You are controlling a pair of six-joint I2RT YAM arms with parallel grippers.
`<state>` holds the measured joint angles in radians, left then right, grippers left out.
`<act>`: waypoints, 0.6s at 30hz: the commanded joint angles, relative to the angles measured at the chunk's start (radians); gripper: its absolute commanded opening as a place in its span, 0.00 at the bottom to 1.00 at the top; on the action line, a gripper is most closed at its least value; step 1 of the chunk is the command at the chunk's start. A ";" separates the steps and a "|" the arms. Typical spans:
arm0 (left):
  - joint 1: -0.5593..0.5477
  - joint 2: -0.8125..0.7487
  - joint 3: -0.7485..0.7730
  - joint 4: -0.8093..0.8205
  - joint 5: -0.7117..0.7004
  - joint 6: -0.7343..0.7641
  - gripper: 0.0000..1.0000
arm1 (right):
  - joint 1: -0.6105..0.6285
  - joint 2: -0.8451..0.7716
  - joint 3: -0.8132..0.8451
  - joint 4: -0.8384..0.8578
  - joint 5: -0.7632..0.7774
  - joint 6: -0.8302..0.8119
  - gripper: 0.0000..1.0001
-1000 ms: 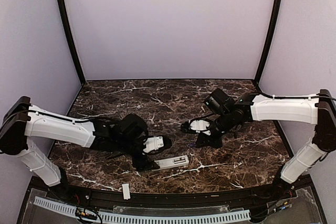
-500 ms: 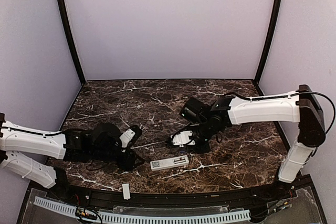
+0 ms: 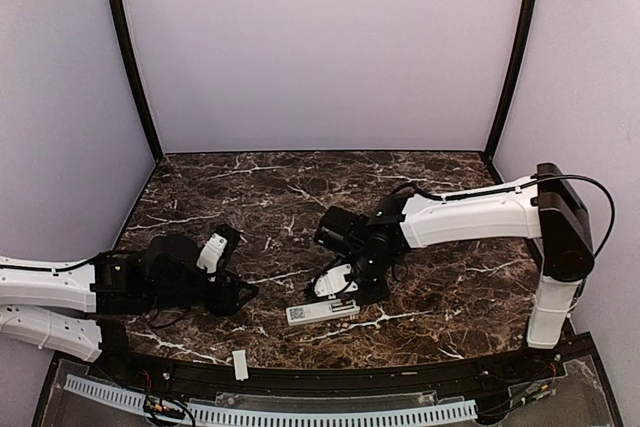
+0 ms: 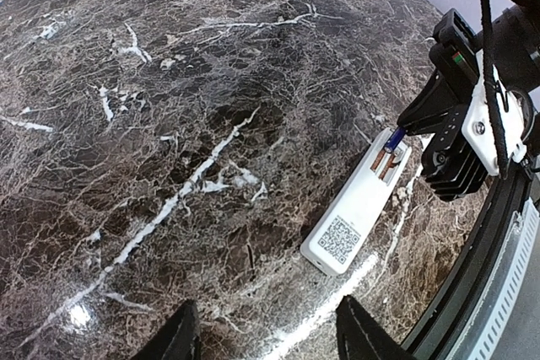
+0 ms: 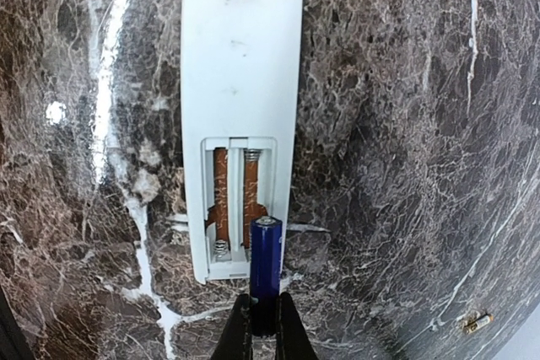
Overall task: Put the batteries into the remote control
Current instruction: Place the battery in the battery compartment.
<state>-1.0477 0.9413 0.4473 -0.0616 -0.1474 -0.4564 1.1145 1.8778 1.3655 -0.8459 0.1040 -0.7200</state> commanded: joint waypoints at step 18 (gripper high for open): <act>-0.003 0.059 -0.011 -0.011 -0.004 0.008 0.55 | 0.050 0.083 0.088 -0.085 0.061 0.079 0.00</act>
<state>-1.0477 0.9989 0.4442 -0.0601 -0.1467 -0.4561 1.1442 1.9499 1.4303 -0.9062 0.1532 -0.6659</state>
